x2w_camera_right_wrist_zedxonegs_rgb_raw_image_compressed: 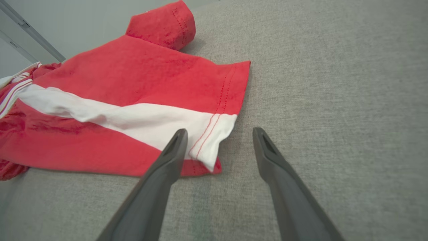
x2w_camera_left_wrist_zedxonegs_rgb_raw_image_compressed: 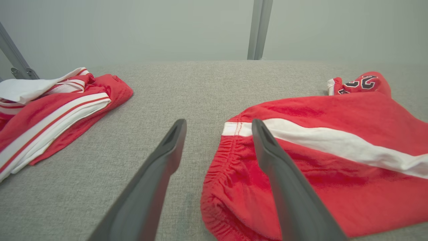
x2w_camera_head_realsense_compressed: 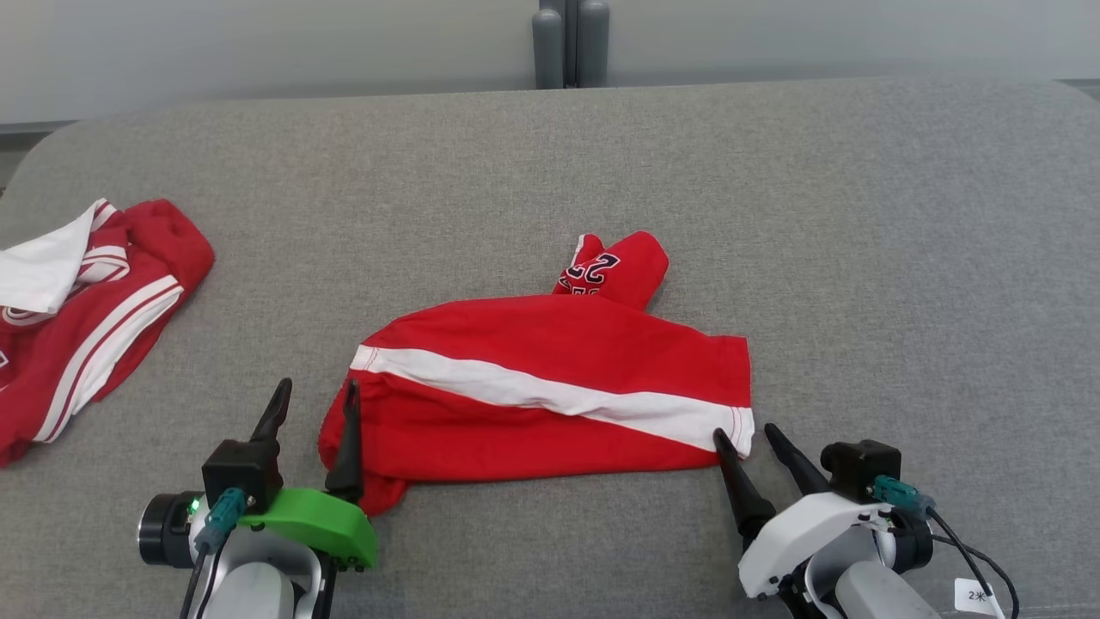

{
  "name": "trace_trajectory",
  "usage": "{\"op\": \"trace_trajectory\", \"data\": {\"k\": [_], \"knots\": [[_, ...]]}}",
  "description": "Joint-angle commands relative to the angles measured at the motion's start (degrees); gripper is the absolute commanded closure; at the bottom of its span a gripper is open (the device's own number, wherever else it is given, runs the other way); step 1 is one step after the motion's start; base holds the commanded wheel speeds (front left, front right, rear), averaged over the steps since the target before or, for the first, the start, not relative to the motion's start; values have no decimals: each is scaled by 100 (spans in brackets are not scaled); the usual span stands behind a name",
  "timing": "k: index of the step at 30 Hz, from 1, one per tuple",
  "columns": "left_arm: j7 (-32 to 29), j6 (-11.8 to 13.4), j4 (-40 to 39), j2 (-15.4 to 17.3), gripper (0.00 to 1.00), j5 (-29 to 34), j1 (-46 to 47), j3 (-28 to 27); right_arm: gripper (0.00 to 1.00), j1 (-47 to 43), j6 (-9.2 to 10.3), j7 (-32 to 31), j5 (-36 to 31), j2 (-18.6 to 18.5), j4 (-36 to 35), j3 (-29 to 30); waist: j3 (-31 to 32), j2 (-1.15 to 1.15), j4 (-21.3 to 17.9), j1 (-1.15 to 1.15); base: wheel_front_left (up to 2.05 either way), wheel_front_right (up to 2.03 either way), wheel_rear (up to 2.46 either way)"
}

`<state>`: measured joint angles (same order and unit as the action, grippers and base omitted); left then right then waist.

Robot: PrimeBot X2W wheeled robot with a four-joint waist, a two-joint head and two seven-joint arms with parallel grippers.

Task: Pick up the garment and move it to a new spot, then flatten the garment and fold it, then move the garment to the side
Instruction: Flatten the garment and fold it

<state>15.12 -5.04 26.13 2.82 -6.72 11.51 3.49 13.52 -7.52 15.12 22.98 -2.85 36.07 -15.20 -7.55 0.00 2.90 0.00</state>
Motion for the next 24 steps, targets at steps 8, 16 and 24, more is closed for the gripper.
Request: {"op": "trace_trajectory", "data": {"k": [8,16,24], "knots": [[3,-32,92,15,0,14,247,-3,51,106,6,5,239,-56,-91,-201,-199,0,-3,0,0,0,0],[3,16,112,15,0,-89,272,100,76,7,6,4,323,-161,-345,-194,-256,0,-37,0,0,0,0],[3,7,507,15,0,-152,595,34,100,6,6,5,190,-212,-478,-128,-331,0,-107,0,0,0,0]]}}
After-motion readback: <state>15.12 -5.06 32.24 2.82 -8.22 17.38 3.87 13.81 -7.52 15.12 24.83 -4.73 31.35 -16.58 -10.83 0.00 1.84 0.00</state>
